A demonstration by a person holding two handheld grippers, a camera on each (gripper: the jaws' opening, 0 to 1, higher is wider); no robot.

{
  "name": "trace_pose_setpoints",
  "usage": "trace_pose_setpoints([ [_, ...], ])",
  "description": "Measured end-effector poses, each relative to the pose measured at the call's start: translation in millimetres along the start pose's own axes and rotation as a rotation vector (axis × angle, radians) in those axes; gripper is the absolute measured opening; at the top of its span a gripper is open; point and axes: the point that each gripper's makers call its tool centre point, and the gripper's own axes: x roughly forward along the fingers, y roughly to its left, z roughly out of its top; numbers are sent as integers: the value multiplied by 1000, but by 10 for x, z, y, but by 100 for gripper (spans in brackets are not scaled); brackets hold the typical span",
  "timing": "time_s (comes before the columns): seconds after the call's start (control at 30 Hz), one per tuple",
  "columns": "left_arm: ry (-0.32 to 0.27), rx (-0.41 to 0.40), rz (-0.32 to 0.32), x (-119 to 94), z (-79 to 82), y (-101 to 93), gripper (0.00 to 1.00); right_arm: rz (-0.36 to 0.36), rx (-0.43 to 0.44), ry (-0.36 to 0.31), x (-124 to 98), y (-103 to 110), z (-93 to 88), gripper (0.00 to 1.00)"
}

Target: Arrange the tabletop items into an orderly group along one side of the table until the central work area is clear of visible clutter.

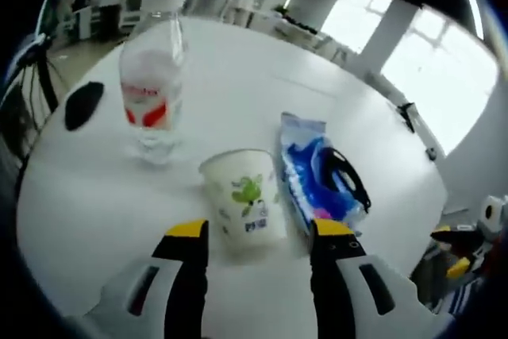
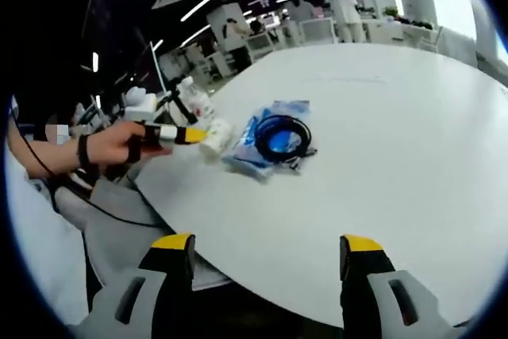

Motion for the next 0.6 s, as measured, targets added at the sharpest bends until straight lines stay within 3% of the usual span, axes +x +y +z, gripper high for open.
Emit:
trace_pose_setpoints([
  [0.17,49,-59,26,174,-38,102,49,-6,6,6,4,9,-46,76],
  [0.33,63,-38,43,199,-71,138,39,3,-1,15,10,83,-80,76],
  [0.6,72,-68,45,241,-81,192,37,18,-4,42,24,122,-201,76],
])
